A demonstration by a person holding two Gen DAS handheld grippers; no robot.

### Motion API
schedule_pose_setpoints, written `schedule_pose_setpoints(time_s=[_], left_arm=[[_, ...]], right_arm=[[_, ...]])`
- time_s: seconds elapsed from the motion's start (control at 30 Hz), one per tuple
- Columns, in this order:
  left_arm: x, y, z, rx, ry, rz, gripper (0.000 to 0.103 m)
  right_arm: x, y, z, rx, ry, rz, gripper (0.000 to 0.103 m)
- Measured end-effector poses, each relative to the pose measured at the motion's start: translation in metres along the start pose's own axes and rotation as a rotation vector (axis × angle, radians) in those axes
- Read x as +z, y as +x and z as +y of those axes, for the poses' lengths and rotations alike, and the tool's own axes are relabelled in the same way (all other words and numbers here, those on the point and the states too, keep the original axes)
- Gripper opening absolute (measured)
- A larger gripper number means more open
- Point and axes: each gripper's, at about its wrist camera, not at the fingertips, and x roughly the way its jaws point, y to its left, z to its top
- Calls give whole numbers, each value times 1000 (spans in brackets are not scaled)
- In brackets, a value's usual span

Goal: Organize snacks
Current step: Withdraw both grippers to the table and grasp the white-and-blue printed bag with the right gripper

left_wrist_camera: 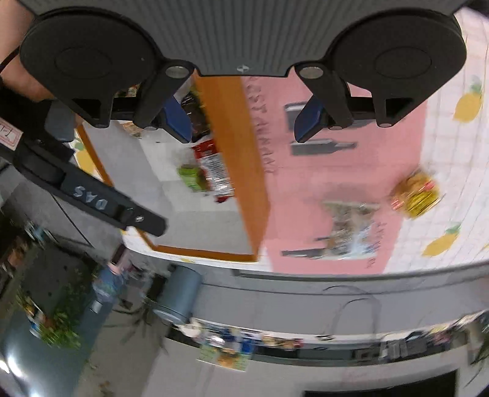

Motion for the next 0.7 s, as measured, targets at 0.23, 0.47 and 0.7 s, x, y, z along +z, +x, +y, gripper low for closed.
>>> schedule_pose_setpoints(time_s=[0.23, 0.47, 0.7], left_arm=[[-20, -26, 50, 20, -62, -59, 90], [-40, -25, 103, 114, -114, -107, 90], [-48, -19, 149, 256, -129, -204, 90]], right_arm=[[-7, -6, 24, 31, -79, -27, 63], [-41, -7, 68, 134, -115, -109, 63], [-74, -1, 103, 200, -275, -196, 70]])
